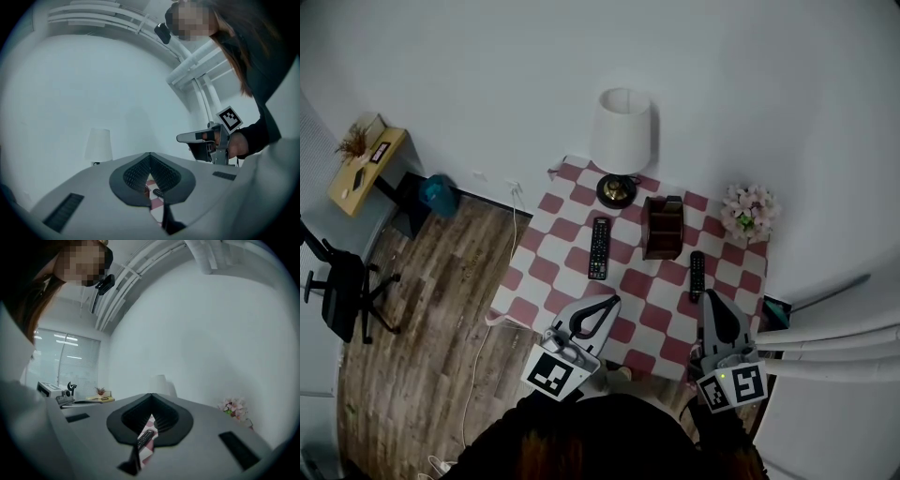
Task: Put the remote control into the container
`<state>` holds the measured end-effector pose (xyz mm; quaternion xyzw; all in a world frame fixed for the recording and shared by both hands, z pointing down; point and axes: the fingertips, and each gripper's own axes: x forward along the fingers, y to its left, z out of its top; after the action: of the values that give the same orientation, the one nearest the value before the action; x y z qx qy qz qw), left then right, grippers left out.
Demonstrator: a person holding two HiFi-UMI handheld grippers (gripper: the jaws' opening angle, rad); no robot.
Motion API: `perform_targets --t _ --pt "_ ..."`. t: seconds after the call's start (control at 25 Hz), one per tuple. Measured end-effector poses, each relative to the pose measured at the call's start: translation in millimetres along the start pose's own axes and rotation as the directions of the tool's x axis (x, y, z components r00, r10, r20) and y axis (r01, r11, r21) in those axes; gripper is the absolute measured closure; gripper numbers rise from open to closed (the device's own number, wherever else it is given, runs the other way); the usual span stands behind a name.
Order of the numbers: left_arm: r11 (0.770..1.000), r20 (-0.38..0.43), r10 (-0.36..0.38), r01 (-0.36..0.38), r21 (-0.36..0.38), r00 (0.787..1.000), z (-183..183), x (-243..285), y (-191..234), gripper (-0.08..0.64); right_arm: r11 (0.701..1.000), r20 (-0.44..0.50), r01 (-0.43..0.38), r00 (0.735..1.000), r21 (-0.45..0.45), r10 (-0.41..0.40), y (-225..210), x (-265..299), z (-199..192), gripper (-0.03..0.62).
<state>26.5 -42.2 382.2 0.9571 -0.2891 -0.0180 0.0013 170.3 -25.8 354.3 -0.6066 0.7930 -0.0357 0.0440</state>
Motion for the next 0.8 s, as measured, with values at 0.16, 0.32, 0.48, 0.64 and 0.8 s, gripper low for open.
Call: perform_targets --t 0.16,0.32,0.48,0.64,0.8 --pt "1.0 -0.005 0.003 -0.003 0.004 1.0 1 1 0 0.558 1.0 -0.007 -0.01 1.0 0.029 0.011 7 -3 -4 0.576" --pt "1.0 -0.02 0.003 -0.003 0.023 1.0 2 5 0 0.558 1.0 -0.02 -0.02 1.0 0.009 0.02 12 -5 -7 0.577" --pt "1.0 -0.027 -0.005 0.005 0.011 1.0 2 8 -1 0.558 1.0 -0.026 -0.024 0.999 -0.008 0.024 13 -5 -8 0.575" --pt "1.0 -0.003 -0.009 0.009 -0.005 1.0 5 7 2 0.558 1.0 -0.029 -0.02 0.999 -0.014 0.02 13 -4 -9 0.577" --pt "1.0 -0.003 -0.008 0.008 -0.009 1.0 4 8 5 0.558 1.0 -0.033 -0.013 0.999 -0.012 0.013 11 -2 -12 0.576"
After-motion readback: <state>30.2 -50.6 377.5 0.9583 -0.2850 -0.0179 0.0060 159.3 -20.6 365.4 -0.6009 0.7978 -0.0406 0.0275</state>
